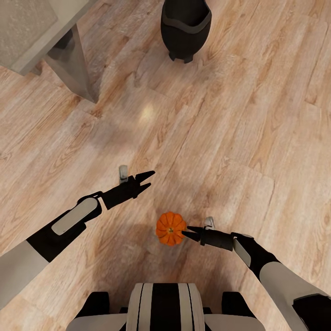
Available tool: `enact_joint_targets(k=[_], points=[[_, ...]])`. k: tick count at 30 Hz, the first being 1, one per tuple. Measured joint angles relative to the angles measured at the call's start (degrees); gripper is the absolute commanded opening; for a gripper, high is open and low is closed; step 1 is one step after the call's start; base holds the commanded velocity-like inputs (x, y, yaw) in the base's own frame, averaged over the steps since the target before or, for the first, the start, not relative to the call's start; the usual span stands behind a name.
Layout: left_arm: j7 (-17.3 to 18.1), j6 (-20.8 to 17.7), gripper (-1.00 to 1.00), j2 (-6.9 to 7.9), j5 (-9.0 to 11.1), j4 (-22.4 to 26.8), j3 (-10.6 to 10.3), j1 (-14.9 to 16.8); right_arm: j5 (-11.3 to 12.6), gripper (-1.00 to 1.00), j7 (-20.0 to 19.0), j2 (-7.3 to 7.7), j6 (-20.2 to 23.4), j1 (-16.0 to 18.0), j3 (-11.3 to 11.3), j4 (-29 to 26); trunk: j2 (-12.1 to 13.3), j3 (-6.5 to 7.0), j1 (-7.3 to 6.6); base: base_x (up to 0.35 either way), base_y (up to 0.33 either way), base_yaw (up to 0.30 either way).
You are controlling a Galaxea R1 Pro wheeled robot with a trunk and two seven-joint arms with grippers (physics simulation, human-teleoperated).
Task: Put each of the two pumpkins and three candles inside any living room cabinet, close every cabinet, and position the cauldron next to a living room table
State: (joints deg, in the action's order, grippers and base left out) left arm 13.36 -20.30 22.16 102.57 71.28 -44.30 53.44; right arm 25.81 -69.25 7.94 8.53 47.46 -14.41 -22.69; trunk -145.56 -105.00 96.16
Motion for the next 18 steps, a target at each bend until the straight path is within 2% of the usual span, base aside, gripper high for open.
enact_joint_targets(k=[3,8,15,18], points=[[0.0,0.0,1.0,-0.01,0.0,0.0,0.0,0.0,0.0,1.0,0.9,-0.02,0.0,0.0,0.0,0.0,0.0,0.0,0.0,0.0,0.0,0.0],[0.0,0.0,1.0,-0.01,0.0,0.0,0.0,0.0,0.0,1.0,5.2,-0.1,0.0,0.0,0.0,-0.2,0.0,0.0,0.0,0.0,0.0,0.0],[0.0,0.0,1.0,-0.09,0.0,0.0,0.0,0.0,-0.1,1.0,9.3,-0.23,-0.1,0.0,0.0,-0.5,0.0,0.0,0.0,0.0,0.0,0.0],[0.0,0.0,1.0,-0.15,0.0,0.0,0.0,0.0,-0.2,1.0,10.1,-0.4,-0.1,0.0,0.0,-0.5,0.0,0.0,0.0,0.0,0.0,0.0]])
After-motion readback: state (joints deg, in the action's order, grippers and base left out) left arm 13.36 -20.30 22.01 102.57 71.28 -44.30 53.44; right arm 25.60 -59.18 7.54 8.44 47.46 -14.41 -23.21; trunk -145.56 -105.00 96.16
